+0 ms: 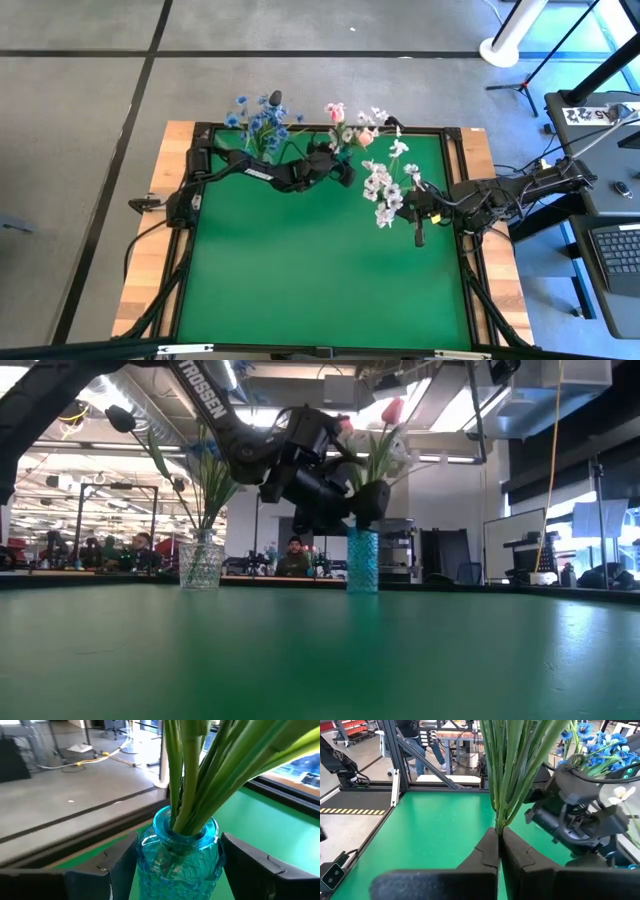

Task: Sort flowers into vase by color
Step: Put the white flowers into the blue vase

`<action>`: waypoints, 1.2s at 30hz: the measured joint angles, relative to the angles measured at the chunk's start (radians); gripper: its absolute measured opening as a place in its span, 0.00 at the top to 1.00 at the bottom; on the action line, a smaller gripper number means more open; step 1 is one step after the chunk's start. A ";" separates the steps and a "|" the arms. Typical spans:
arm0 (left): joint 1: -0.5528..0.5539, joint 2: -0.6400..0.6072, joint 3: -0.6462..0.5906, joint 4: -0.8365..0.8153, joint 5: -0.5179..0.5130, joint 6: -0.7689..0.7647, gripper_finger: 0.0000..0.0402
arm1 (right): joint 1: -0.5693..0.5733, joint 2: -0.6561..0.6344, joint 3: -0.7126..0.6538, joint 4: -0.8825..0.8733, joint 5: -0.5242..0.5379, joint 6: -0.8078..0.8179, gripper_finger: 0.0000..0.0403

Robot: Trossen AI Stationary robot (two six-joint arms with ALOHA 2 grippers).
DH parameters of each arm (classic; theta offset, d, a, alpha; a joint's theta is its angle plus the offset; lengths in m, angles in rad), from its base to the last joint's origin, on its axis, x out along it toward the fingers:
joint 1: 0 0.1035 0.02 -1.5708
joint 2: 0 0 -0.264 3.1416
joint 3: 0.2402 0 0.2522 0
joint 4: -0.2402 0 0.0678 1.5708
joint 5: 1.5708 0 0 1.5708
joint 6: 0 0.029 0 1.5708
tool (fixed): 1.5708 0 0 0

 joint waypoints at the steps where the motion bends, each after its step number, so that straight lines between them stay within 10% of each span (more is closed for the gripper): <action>1: -0.012 0.000 0.000 0.000 0.003 -0.007 0.40 | 0.000 0.000 0.000 0.001 0.000 0.000 1.00; 20: -0.343 -0.110 -0.001 -0.291 -0.066 -0.042 0.40 | 0.000 0.068 -0.012 0.216 -0.039 -0.091 1.00; 36: -0.362 -0.187 -0.002 -0.489 -0.029 -0.314 0.40 | 0.018 0.163 0.125 0.262 -0.083 -0.238 1.00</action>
